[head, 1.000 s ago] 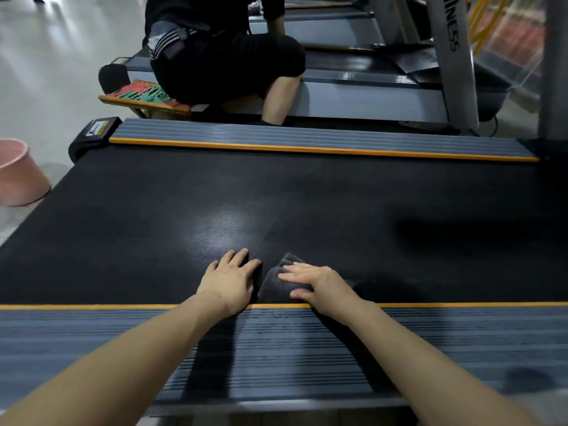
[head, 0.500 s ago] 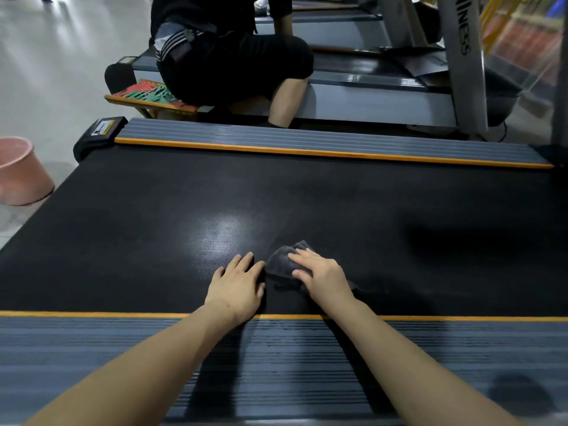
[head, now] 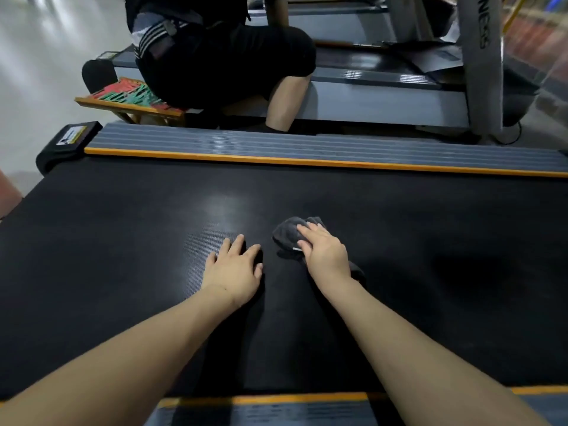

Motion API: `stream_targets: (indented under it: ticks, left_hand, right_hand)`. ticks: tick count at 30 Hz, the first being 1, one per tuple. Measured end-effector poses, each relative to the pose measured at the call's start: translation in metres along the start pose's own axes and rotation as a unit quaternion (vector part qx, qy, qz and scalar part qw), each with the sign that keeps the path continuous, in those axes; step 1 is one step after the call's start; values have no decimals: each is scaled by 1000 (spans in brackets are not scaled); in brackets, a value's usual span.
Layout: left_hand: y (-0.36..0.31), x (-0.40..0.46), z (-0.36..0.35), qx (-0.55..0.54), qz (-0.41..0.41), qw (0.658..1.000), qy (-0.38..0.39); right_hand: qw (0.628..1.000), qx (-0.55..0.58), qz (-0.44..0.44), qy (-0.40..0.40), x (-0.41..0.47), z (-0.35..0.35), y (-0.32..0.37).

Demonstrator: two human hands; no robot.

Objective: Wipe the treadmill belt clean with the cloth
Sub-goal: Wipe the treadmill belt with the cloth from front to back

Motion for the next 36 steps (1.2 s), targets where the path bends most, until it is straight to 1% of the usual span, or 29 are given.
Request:
stream_targets:
  ticks: [4, 9, 16, 18, 23, 26, 28, 30, 31, 33, 36]
  left_hand:
    - [8, 39, -2, 35, -26, 999, -31]
    - [16, 87, 4, 9, -4, 999, -40]
    - [48, 143, 17, 45, -13, 998, -50]
    - [60, 151, 19, 55, -19, 997, -50]
    - [81, 160, 22, 54, -37, 996, -65]
    - [85, 162, 24, 49, -42, 995, -75]
    - [89, 163, 27, 38, -41, 996, -74]
    - [96, 163, 29, 38, -32, 996, -68]
    - [101, 163, 29, 43, -24, 997, -67]
    - [116, 161, 31, 33, -5, 997, -69]
    - [130, 158, 33, 6, -14, 998, -59]
  right_hand:
    - [999, -30, -4, 9, 45, -5, -2]
    - [998, -62, 5, -22, 93, -12, -2]
    - [995, -87, -5, -39, 153, -19, -3]
    - [995, -90, -12, -44, 160, -22, -5]
    - [995, -51, -8, -84, 162, -25, -9]
    - [995, -58, 29, -82, 156, -22, -8]
    - [992, -98, 58, -48, 151, -21, -8]
    - [983, -172, 66, -3, 148, -20, -9]
    - [977, -205, 67, 3, 148, -21, -8]
    - [971, -231, 67, -9, 152, -25, -6]
    - [978, -199, 13, -62, 161, -36, 0]
Point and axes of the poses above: each hand's wrist, its own x-axis towards the middle knuckle, its own z-axis out of the back of the hand, y = z × x, the point moved 2 cm from there along x, towards the middle knuckle, and after that the axes turned 12 degrees about x, right-handed, at the moved point
